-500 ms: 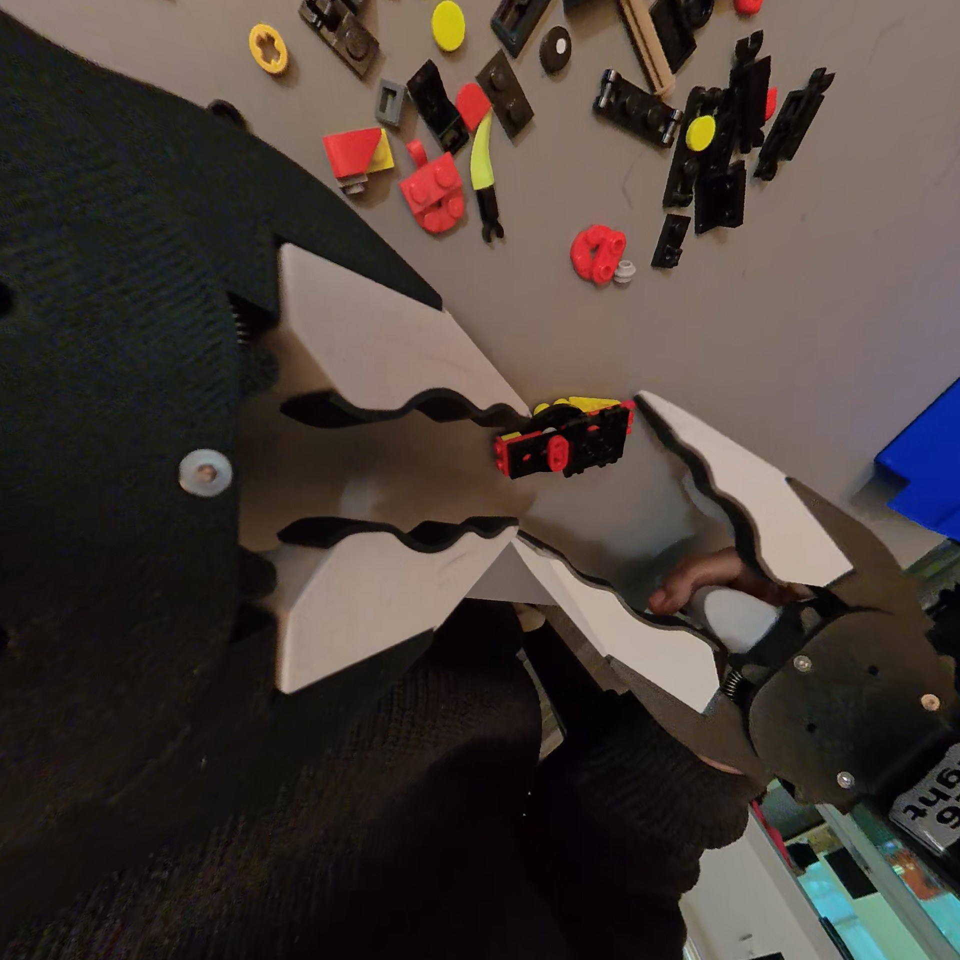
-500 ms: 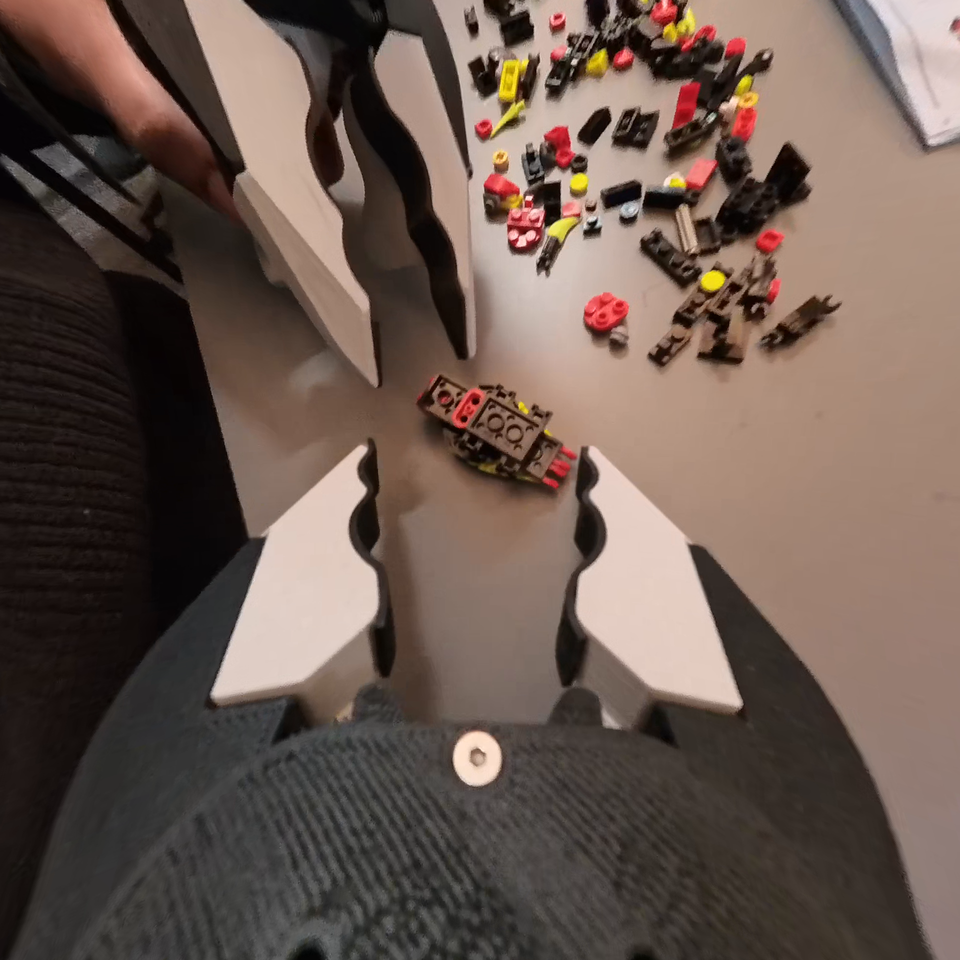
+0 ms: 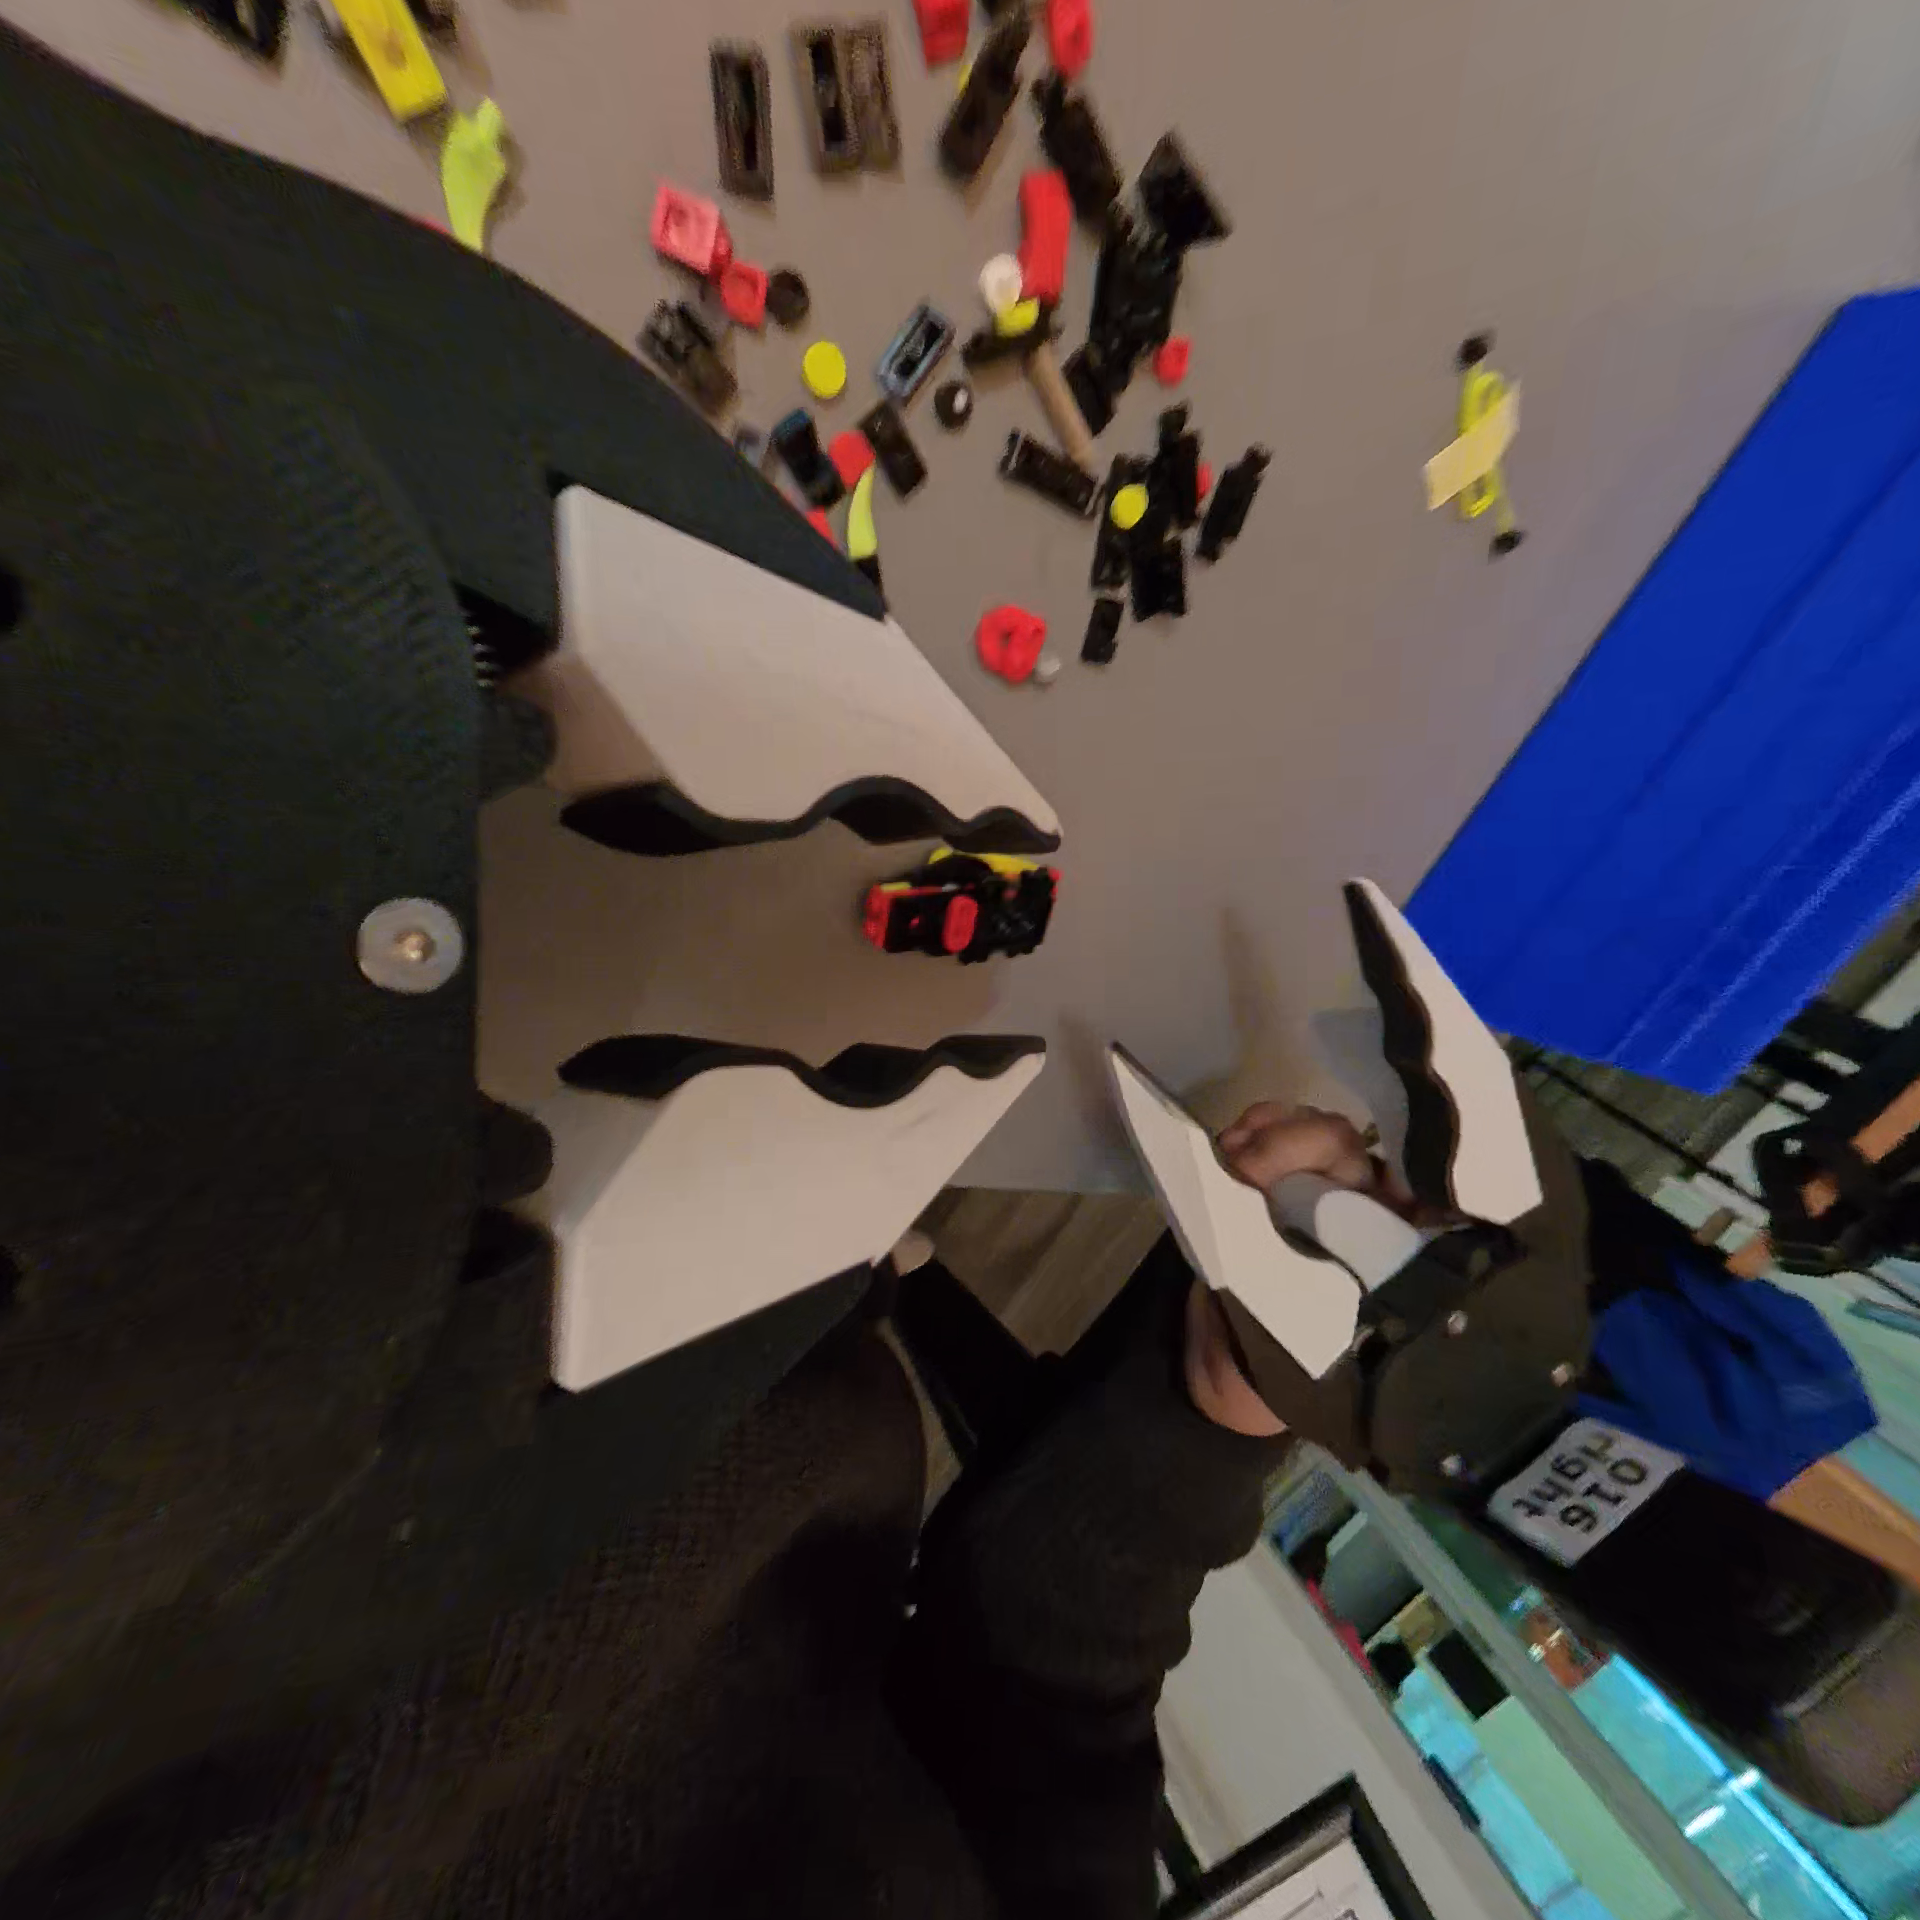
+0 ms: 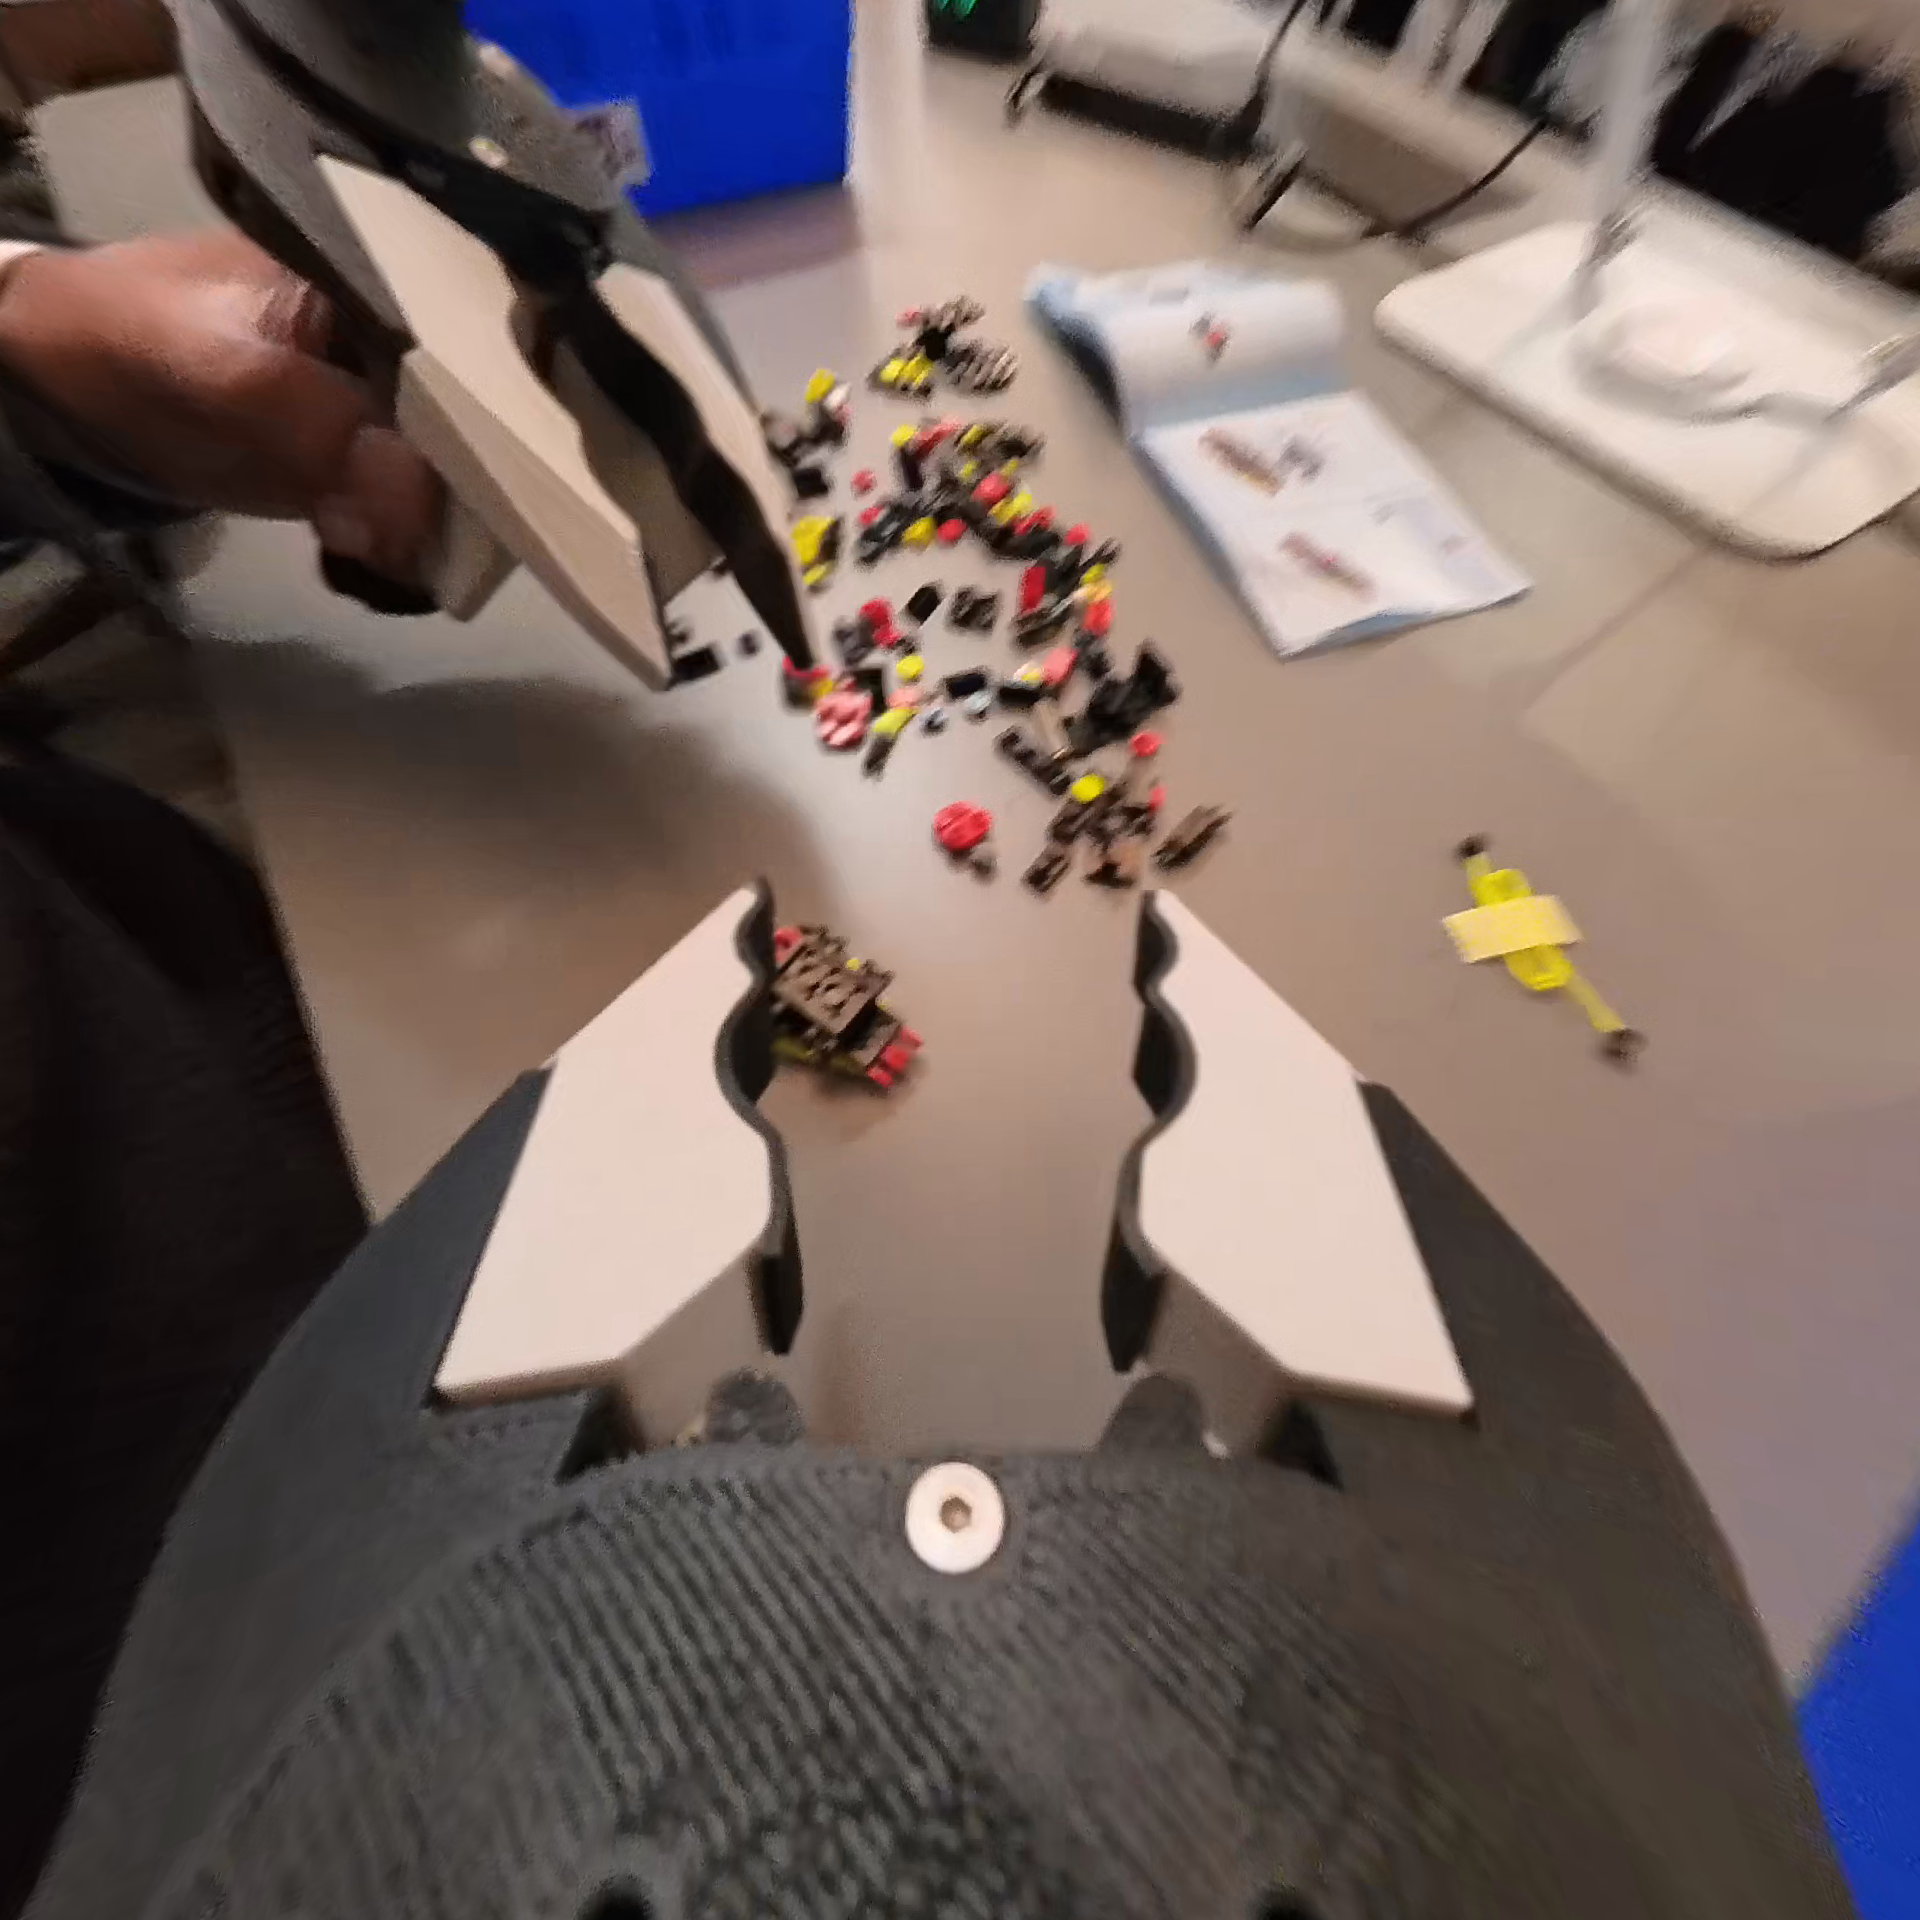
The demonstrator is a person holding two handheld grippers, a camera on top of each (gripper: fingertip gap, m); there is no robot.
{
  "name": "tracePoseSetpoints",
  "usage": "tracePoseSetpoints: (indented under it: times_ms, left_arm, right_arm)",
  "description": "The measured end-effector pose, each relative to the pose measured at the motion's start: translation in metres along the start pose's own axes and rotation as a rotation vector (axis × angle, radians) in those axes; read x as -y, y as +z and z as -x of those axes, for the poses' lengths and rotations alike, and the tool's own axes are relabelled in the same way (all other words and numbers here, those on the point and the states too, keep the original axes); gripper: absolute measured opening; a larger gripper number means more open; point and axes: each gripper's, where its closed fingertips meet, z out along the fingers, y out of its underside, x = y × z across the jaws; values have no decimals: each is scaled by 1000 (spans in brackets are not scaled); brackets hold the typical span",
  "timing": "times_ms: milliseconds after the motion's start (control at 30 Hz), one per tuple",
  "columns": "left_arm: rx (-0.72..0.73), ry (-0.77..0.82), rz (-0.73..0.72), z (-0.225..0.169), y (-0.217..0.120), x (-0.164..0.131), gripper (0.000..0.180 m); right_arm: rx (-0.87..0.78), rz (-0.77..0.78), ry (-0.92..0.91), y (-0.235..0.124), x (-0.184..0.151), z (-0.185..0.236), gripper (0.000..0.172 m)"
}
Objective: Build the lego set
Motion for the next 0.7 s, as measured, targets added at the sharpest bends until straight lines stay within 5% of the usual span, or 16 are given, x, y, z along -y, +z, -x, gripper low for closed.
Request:
tracePoseSetpoints:
  times_ms: [133,267,300,367,433,500,600,700]
  left_arm:
    - [97,134,-81,5,-16,18,65]
    - [166,196,-159,5,-31,33,76]
    - [180,202,-166,6,-33,33,76]
    - [243,203,-166,17,-36,30,75]
    - [318,196,-208,30,-41,33,74]
    - [364,181,-259,38,-49,39,58]
    - [360,179,-299,39,-61,42,0]
    - [424,130,-303,55,-72,39,0]
  right_arm:
    - [-248,-109,-74,-19,28,-27,60]
    - [-330,-100,-146,-24,32,-31,58]
    - [-348,-72,-174,-24,29,-33,52]
    - [-359,-36,-224,-22,25,-34,12]
    - [-378,-61,-242,-21,27,-36,5]
    - [-397,-103,-247,-21,30,-38,0]
    - [-432,-192,-222,-22,35,-43,0]
    - [-338,-138,-75,-6,24,-38,0]
